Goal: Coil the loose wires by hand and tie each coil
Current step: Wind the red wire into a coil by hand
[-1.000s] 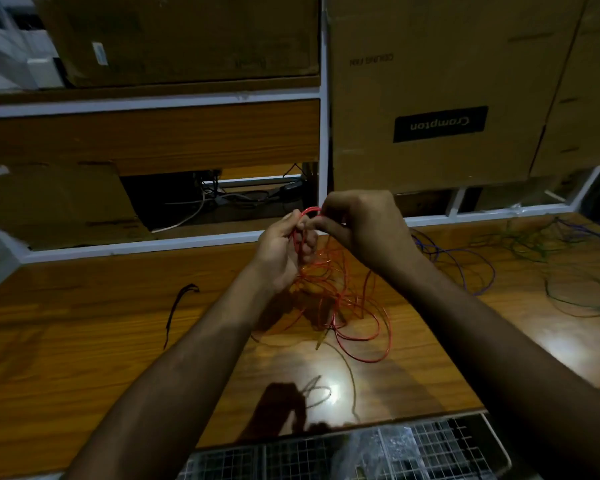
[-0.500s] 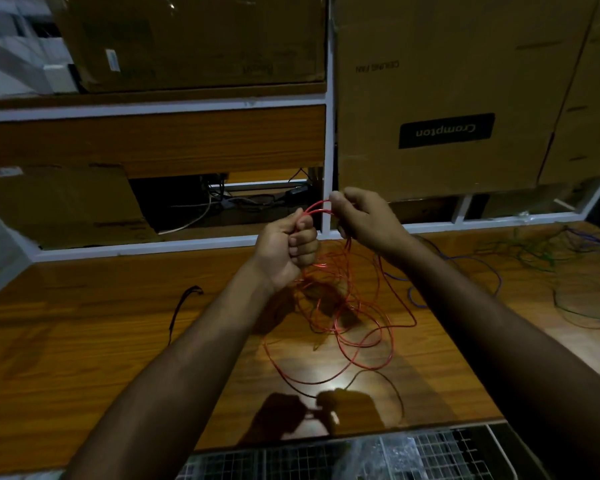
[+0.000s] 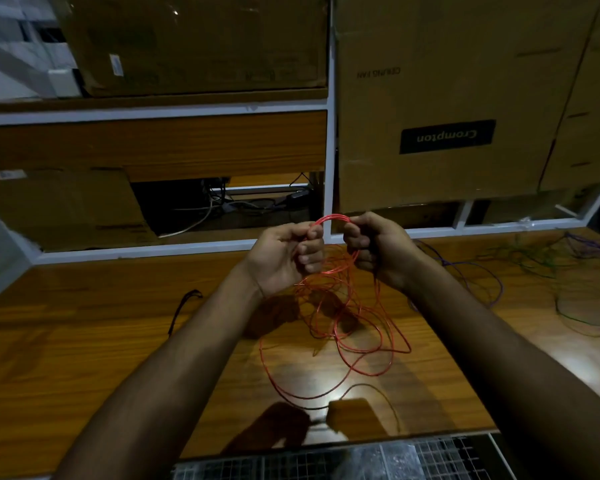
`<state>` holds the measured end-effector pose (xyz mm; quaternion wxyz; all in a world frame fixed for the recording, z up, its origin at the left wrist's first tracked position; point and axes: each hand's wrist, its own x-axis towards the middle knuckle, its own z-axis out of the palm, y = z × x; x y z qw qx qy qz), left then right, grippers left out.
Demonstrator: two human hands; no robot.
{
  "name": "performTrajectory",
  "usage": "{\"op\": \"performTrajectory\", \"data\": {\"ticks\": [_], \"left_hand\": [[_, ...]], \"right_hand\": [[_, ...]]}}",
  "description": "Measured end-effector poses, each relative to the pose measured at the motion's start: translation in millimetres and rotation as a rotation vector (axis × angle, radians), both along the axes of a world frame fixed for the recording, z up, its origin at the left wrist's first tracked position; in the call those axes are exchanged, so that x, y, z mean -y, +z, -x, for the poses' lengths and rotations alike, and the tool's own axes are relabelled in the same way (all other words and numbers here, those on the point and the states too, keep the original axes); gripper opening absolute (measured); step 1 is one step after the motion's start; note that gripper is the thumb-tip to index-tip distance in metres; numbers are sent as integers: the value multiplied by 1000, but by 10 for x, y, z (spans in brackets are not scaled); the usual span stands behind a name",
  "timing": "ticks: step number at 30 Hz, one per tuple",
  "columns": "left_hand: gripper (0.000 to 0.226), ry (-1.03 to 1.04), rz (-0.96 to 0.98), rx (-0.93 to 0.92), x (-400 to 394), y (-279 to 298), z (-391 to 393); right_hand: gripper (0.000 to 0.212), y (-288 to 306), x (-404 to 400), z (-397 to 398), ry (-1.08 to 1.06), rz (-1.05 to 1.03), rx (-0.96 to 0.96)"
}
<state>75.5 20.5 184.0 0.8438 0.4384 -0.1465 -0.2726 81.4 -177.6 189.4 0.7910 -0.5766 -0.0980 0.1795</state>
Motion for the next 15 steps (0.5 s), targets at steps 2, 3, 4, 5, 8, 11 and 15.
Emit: {"op": "performTrajectory", "data": {"ticks": [2, 3, 4, 5, 8, 11, 15], "left_hand": [[28, 52, 38, -39, 28, -38, -15], [30, 76, 52, -51, 53, -52, -21], [31, 91, 57, -57, 80, -63, -21], [33, 101, 48, -61, 106, -79, -16], [39, 107, 7, -37, 160, -141, 22], [37, 84, -1, -13, 161, -184, 54], [46, 135, 79, -71, 138, -189, 17]], "right_hand": [[35, -1, -19, 4, 18, -16, 1], [35, -6, -41, 6, 24, -31, 1], [35, -15, -64, 6, 27, -51, -3], [36, -30, -85, 8, 27, -75, -7], [37, -82, -114, 8, 5, -145, -7], [39, -126, -105, 5, -33, -192, -25], [34, -178, -134, 48, -65, -61, 77]]}}
